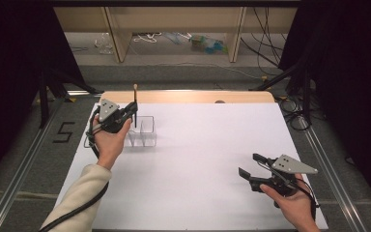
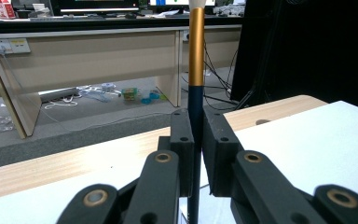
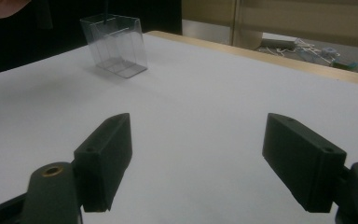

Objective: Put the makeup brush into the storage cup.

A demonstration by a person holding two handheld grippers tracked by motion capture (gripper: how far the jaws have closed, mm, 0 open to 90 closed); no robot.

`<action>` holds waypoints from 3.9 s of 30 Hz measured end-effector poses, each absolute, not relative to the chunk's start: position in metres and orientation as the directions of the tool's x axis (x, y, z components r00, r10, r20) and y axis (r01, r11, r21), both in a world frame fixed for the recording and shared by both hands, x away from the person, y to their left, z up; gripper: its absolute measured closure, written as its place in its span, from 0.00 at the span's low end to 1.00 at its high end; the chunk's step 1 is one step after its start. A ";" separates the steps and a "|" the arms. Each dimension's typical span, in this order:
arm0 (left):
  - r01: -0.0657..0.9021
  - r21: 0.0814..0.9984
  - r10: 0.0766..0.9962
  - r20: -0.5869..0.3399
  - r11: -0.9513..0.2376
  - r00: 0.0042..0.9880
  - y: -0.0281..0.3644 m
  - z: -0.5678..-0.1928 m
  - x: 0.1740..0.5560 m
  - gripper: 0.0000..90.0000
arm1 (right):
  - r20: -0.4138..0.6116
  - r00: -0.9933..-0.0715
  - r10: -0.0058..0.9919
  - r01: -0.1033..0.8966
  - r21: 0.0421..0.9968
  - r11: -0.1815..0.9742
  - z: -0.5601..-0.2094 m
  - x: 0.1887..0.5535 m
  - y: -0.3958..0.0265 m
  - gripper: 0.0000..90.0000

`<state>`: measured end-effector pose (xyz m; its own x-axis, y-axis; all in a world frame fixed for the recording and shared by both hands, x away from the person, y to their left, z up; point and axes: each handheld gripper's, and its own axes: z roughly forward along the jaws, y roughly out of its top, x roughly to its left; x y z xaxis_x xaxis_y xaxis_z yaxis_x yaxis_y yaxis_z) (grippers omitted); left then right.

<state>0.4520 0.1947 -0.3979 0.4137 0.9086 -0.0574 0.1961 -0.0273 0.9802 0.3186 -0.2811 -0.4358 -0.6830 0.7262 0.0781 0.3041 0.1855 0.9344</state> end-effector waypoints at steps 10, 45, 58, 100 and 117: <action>0.199 0.979 0.907 -0.054 -0.033 0.417 0.196 -0.402 0.454 0.92 | 0.079 -0.684 0.725 0.305 0.934 0.185 -0.436 0.319 -0.281 0.28; 0.222 0.974 0.913 -0.055 -0.040 0.405 0.198 -0.415 0.458 0.92 | 0.073 -0.679 0.731 0.309 0.931 0.195 -0.435 0.318 -0.282 0.28; 0.228 0.972 0.914 -0.050 -0.047 0.402 0.197 -0.419 0.459 0.92 | 0.073 -0.678 0.731 0.307 0.932 0.191 -0.436 0.318 -0.281 0.28; 0.264 0.962 0.920 -0.040 -0.070 0.390 0.197 -0.430 0.459 0.92 | 0.074 -0.680 0.729 0.311 0.930 0.196 -0.436 0.319 -0.281 0.28; 0.281 0.958 0.921 -0.054 -0.062 0.386 0.198 -0.432 0.460 0.92 | 0.082 -0.685 0.724 0.314 0.930 0.191 -0.436 0.319 -0.280 0.28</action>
